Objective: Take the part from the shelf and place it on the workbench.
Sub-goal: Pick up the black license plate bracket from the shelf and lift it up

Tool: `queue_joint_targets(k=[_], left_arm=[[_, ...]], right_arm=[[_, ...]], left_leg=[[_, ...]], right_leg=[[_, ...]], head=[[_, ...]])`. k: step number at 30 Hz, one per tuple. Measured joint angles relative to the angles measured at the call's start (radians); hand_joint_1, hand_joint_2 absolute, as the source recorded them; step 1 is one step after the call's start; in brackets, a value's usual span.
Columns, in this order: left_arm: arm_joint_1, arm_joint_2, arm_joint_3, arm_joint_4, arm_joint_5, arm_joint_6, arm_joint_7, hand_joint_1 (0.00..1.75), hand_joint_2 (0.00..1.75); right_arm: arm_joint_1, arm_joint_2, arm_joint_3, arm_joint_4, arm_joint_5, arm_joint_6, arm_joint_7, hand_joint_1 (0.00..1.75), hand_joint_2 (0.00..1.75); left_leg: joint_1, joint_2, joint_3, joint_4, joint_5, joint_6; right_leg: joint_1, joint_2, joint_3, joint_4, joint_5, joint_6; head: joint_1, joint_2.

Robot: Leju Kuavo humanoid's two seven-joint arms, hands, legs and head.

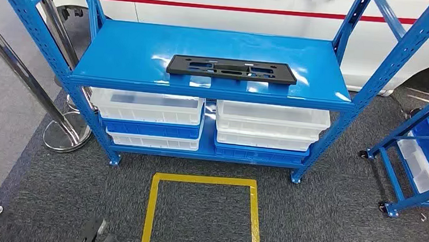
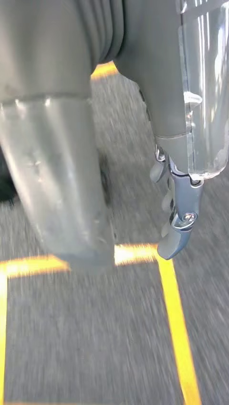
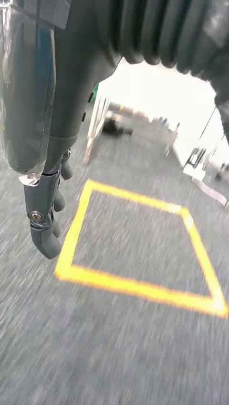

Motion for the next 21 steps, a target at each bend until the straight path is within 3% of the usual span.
queue_joint_targets(k=[3,4,6,8,13,15,17,18,19,21], left_arm=[[0.001,0.000,0.000,-0.009,0.000,0.001,0.000,0.00,1.75],[0.008,0.000,0.001,-0.008,0.000,0.001,0.001,0.00,1.75],[0.037,-0.001,0.001,0.011,0.000,0.001,0.002,0.00,1.75],[0.083,-0.003,0.000,0.057,0.000,0.000,0.004,0.00,1.75],[0.229,-0.004,0.000,0.230,0.000,0.000,0.007,0.00,1.75],[0.281,-0.004,0.000,0.294,0.000,0.000,0.008,0.00,1.75],[0.322,-0.002,0.000,0.358,0.000,0.000,0.008,0.00,1.75],[0.338,-0.001,0.000,0.384,0.000,0.000,0.008,0.00,1.75],[0.350,0.000,0.000,0.401,0.000,0.000,0.008,0.00,1.75],[0.356,0.000,0.001,0.412,-0.002,0.000,0.006,0.00,1.75]], right_arm=[[0.003,-0.002,0.000,0.011,0.000,0.000,0.000,0.00,1.75],[-0.002,-0.002,0.000,0.010,0.000,0.000,0.000,0.00,1.75],[-0.025,-0.003,0.000,-0.013,0.000,0.000,0.000,0.00,1.75],[-0.071,-0.002,0.000,-0.063,0.000,0.000,-0.002,0.00,1.75],[-0.218,0.000,0.000,-0.243,0.000,0.000,-0.007,0.00,1.75],[-0.270,0.001,0.000,-0.308,0.000,0.000,-0.008,0.00,1.75],[-0.313,0.000,0.000,-0.369,0.000,0.000,-0.008,0.00,1.75],[-0.326,0.000,0.000,-0.393,0.000,0.000,-0.008,0.00,1.75],[-0.334,-0.001,0.000,-0.409,0.000,-0.001,-0.008,0.00,1.75],[-0.339,-0.001,-0.001,-0.418,0.002,0.000,-0.009,0.00,1.75]], left_leg=[[0.000,-0.003,-0.001,0.001,-0.001,-0.001],[0.001,-0.005,0.000,0.002,-0.002,-0.003],[0.003,-0.006,0.005,0.006,-0.007,-0.011],[0.002,-0.002,0.004,0.011,-0.016,-0.025],[0.003,0.006,0.005,0.025,-0.033,-0.053],[0.005,0.005,-0.030,0.105,-0.084,-0.062],[0.007,0.004,-0.095,0.237,-0.146,-0.068],[0.007,0.004,-0.116,0.280,-0.156,-0.069],[0.007,0.004,-0.121,0.289,-0.147,-0.069],[0.007,0.004,-0.081,0.194,-0.081,-0.061]], right_leg=[[-0.001,-0.001,-0.041,0.076,-0.011,0.002],[-0.003,-0.001,-0.036,0.064,0.010,0.003],[-0.007,-0.004,0.023,-0.063,0.082,0.003],[-0.005,-0.004,0.075,-0.173,0.123,-0.003],[-0.002,0.006,0.083,-0.196,0.126,-0.030],[-0.005,0.007,0.083,-0.198,0.127,-0.036],[-0.004,0.010,0.081,-0.197,0.126,-0.038],[-0.003,0.014,0.080,-0.197,0.126,-0.039],[-0.002,0.019,0.081,-0.196,0.126,-0.039],[-0.001,0.018,0.085,-0.195,0.124,-0.040]], head=[[0.000,0.000],[0.000,0.000],[0.000,0.000],[0.000,0.000],[-0.001,0.000],[-0.001,0.000],[-0.001,0.000],[-0.001,0.000],[-0.001,0.000],[-0.001,0.000]])
